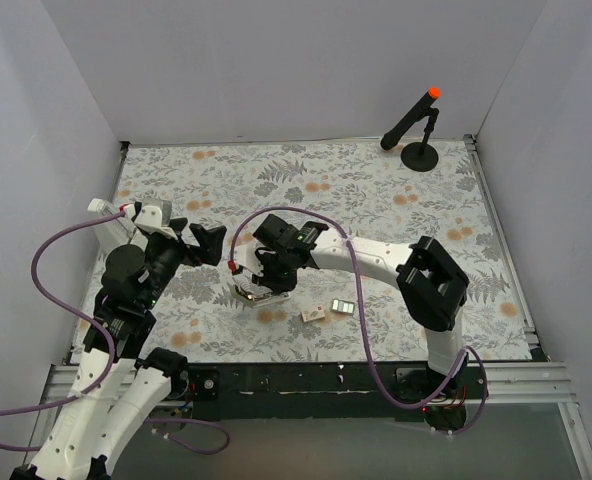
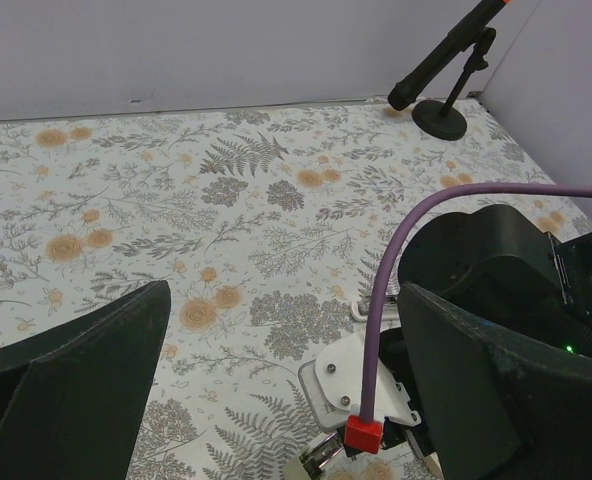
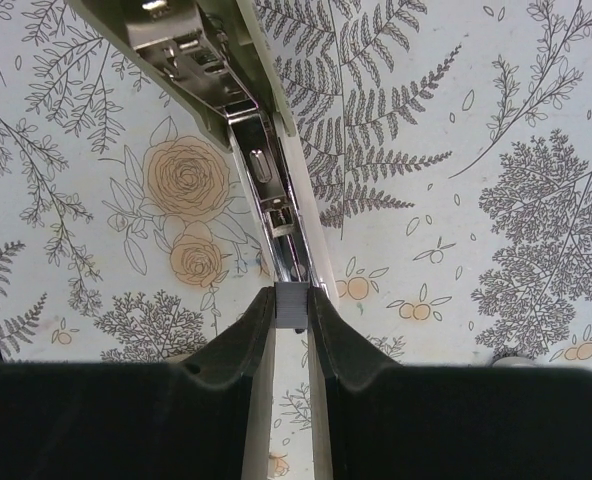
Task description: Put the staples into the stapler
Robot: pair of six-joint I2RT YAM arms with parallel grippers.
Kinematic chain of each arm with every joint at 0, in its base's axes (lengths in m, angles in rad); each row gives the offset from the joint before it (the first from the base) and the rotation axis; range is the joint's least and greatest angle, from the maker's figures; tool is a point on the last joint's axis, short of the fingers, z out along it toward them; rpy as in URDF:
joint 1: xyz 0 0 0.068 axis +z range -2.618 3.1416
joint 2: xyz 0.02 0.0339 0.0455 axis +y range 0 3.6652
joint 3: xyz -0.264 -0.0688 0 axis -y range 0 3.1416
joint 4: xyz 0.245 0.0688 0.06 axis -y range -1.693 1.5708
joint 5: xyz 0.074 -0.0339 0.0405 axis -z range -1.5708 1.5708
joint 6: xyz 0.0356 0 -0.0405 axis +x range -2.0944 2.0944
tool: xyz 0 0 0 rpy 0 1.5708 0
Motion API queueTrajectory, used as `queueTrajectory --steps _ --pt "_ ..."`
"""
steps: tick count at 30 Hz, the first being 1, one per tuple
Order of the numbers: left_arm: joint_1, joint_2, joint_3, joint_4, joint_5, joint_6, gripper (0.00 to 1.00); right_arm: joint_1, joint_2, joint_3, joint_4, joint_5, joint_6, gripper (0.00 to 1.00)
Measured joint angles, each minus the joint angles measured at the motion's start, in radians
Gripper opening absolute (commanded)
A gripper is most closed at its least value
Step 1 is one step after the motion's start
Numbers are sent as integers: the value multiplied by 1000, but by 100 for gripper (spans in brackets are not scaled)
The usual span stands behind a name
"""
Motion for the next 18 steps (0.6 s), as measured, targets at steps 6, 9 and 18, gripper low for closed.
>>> queueTrajectory --steps 6,9,18 --pt "0 2 0 -7 0 3 98 1 9 0 14 12 -56 21" --pt "0 2 0 -8 0 3 98 1 12 0 17 14 -74 22" --pt "0 2 0 -8 1 2 98 1 19 0 16 10 -122 22"
